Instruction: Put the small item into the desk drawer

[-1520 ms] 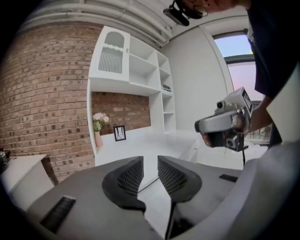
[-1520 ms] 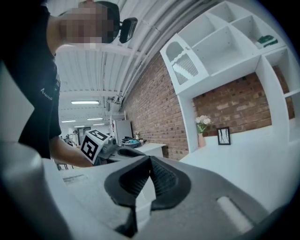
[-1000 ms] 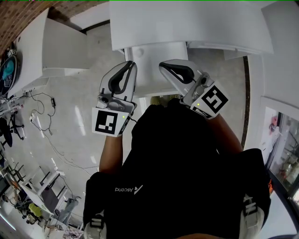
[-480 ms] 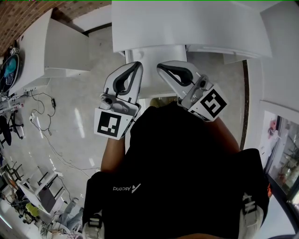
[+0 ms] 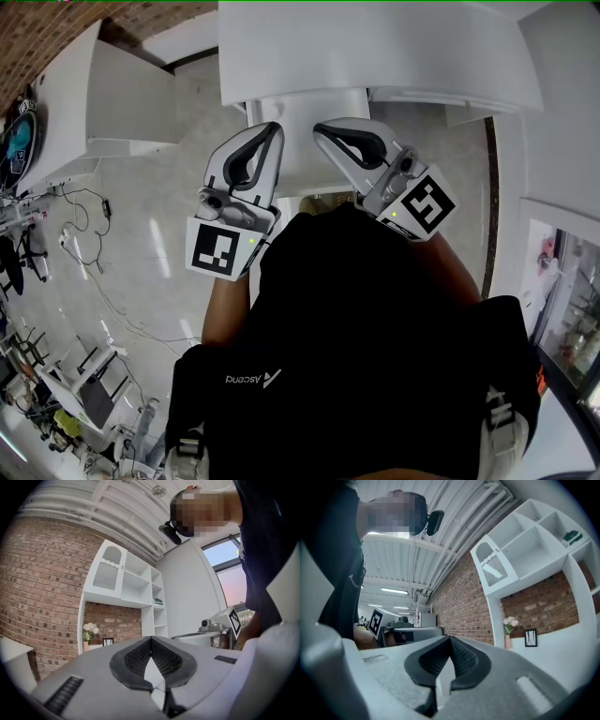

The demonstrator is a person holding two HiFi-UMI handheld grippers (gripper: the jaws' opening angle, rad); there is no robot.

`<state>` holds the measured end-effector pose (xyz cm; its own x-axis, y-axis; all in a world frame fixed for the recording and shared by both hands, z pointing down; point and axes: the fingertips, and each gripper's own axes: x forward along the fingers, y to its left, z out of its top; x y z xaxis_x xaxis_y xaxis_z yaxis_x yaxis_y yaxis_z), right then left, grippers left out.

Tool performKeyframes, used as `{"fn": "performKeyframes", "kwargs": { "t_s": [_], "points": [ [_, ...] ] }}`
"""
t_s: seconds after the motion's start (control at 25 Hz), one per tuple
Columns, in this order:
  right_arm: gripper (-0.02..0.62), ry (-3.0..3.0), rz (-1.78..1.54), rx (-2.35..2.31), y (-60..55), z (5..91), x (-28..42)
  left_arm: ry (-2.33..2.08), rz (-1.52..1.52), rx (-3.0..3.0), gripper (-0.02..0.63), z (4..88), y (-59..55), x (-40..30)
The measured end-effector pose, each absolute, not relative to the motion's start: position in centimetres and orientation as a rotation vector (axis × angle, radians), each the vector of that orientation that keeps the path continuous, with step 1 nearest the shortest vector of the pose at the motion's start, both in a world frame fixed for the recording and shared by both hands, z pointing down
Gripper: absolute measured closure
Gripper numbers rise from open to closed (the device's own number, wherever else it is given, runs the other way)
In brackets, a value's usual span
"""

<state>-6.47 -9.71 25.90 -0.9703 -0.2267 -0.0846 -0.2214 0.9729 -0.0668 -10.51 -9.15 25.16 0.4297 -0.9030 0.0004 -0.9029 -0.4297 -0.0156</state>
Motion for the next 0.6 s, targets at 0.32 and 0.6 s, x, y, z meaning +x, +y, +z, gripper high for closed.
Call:
{"fn": "performKeyframes", "kwargs": {
  "t_s": [0.32, 0.6],
  "points": [
    [0.595, 3.032, -0.089, -0.354, -9.8, 26.2, -5.6, 1.653, -0.035, -2.662, 0.607, 25.5, -9.0, -9.7],
    [0.595, 3.032, -0.087, -0.349, -10.0, 26.3, -5.4, 1.636, -0.047, -2.667, 0.607, 25.6, -9.1, -9.2]
  ]
}}
